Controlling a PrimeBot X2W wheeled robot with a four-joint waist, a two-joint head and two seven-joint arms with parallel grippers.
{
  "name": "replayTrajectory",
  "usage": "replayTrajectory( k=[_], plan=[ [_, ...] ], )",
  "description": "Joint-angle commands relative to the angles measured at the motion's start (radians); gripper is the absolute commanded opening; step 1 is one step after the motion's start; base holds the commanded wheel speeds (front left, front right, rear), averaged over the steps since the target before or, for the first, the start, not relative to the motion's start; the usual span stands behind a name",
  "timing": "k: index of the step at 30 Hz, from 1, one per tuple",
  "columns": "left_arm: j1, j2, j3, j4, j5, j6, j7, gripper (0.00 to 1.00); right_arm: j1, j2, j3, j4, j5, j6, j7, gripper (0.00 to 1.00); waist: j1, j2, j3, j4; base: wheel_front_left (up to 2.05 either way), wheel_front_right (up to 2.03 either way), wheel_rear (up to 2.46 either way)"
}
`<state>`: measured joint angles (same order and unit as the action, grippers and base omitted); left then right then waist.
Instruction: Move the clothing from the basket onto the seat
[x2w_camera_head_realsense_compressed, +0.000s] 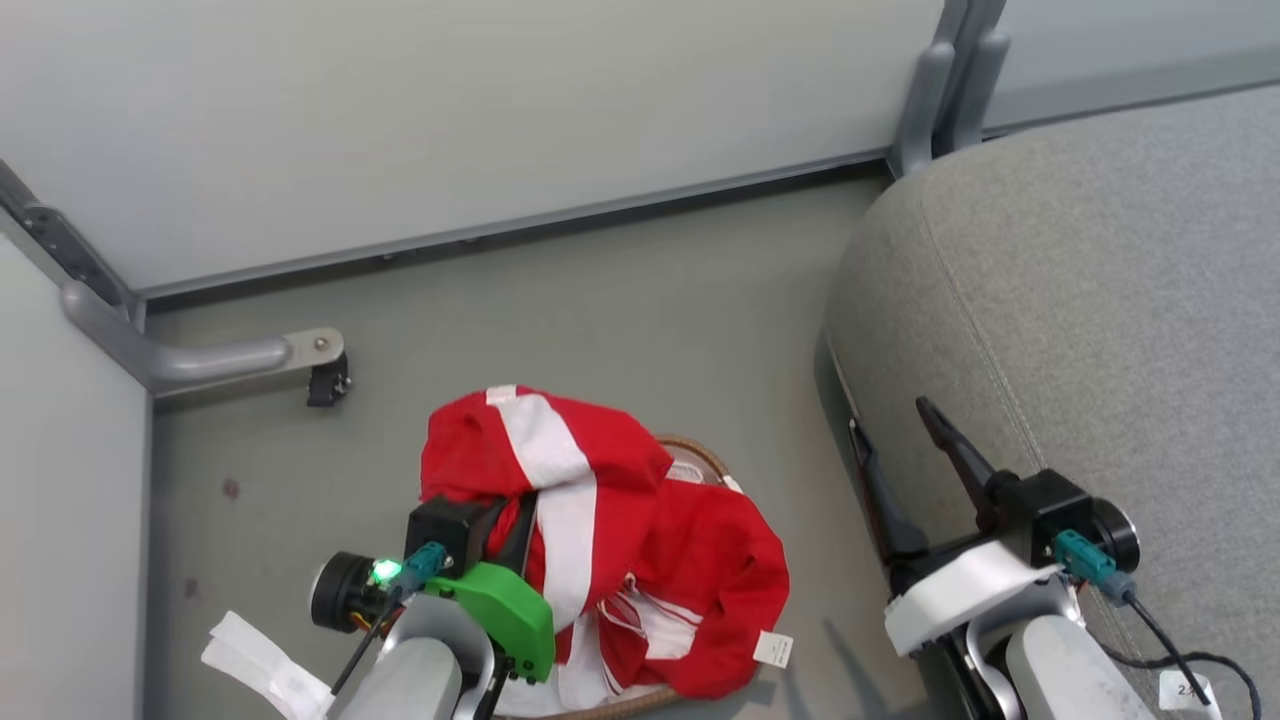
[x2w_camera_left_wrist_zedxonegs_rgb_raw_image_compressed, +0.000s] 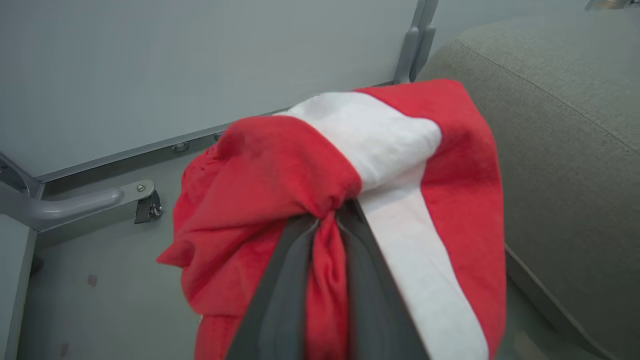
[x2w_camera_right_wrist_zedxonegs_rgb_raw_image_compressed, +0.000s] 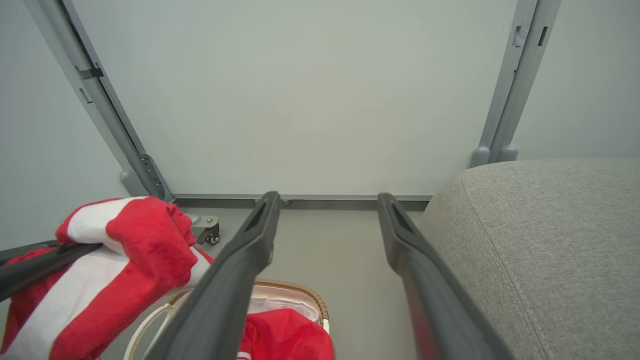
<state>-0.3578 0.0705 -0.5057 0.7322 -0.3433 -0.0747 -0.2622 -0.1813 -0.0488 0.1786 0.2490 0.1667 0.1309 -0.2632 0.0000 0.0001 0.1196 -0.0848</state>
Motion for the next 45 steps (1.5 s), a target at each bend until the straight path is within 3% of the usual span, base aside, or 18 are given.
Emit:
replayTrajectory(
  k=[1,18,24,32,40,45],
  plan=[
    [0.022,-0.001,0.014,-0.026,0.014,0.002,-0.004,0.00,0.024,-0.004,0.004,0.007,0.000,0.000,-0.002,1.00,0.0000,-0.0001,-0.047,0.019,0.00,0.00,0.00],
    [0.053,-0.017,0.105,-0.311,0.075,-0.019,-0.004,0.00,0.105,-0.004,0.089,0.063,-0.001,0.000,-0.002,1.00,0.0000,-0.0001,-0.119,0.028,0.00,0.00,0.00],
    [0.063,-0.019,0.094,-0.335,0.066,-0.025,-0.004,0.00,0.079,-0.004,0.230,0.088,0.013,0.000,-0.002,1.00,0.0000,-0.0001,-0.125,0.043,0.00,0.00,0.00],
    [0.046,-0.019,0.047,-0.343,0.032,-0.014,-0.004,0.00,-0.047,-0.024,0.443,0.124,0.113,-0.001,-0.002,1.00,0.0000,-0.0001,-0.115,0.073,0.00,0.00,0.00],
    [0.028,-0.019,0.016,-0.333,0.015,-0.009,-0.004,0.00,-0.140,-0.029,0.568,0.152,0.224,-0.001,-0.002,1.00,0.0000,-0.0001,-0.111,0.100,0.00,0.00,0.00],
    [0.025,-0.019,0.001,-0.335,0.010,-0.008,-0.004,0.00,-0.173,-0.024,0.580,0.171,0.244,-0.001,-0.002,1.00,0.0000,-0.0001,-0.107,0.110,0.00,0.00,0.00]
  ],
)
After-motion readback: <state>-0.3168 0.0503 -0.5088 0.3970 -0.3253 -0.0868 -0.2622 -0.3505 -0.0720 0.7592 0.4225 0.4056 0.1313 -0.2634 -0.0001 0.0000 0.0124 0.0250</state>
